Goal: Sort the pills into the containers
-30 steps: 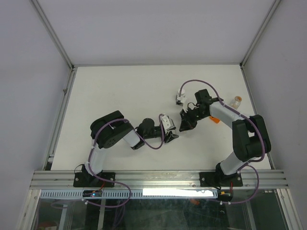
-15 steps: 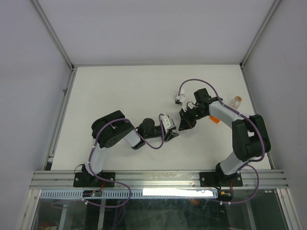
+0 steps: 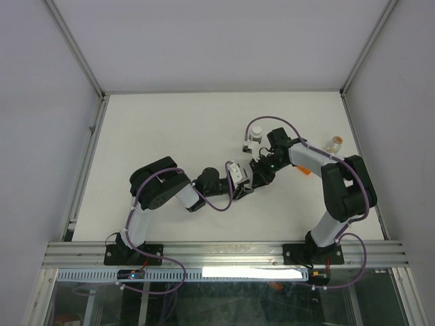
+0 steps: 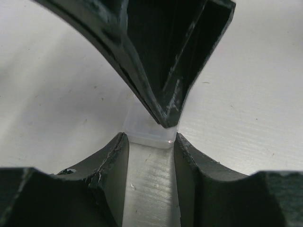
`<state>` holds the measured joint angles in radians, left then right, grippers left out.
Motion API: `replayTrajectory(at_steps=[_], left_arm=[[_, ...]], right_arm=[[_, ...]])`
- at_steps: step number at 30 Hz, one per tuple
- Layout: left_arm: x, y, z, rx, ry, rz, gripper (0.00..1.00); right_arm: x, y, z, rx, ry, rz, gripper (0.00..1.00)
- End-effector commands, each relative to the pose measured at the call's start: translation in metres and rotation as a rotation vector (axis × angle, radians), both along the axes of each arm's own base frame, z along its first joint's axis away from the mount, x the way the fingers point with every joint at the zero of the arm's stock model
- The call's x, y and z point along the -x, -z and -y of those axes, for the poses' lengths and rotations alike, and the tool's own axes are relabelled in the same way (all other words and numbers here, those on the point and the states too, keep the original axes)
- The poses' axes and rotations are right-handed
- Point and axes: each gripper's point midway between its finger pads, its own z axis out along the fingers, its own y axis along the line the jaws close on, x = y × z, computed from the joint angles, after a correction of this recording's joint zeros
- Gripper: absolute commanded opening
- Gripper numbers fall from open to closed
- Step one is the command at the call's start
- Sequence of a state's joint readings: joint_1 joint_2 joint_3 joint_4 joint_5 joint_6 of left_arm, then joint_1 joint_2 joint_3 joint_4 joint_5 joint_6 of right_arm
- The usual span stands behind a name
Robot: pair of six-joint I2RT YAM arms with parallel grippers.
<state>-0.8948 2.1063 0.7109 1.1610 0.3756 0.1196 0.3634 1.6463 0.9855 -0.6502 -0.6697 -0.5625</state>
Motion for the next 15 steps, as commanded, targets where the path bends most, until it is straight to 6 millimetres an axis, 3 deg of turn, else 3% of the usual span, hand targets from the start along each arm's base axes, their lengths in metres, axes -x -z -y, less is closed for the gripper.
replayTrajectory(at_steps=[1, 5, 11, 15], left_arm=[[-0.006, -0.016, 0.007, 0.05, 0.011, 0.039, 0.34], [-0.005, -0.016, 0.007, 0.051, 0.018, 0.039, 0.34], [-0.005, -0.018, 0.007, 0.052, 0.017, 0.039, 0.34], [-0.004, -0.017, 0.007, 0.048, 0.018, 0.038, 0.34]], right_arm=[[-0.011, 0.021, 0.012, 0.125, 0.038, -0.011, 0.03], [-0.013, 0.017, 0.011, 0.114, 0.04, -0.004, 0.03], [-0.008, -0.023, -0.012, -0.059, -0.027, 0.045, 0.04], [-0.01, -0.039, -0.016, -0.101, -0.037, 0.096, 0.05]])
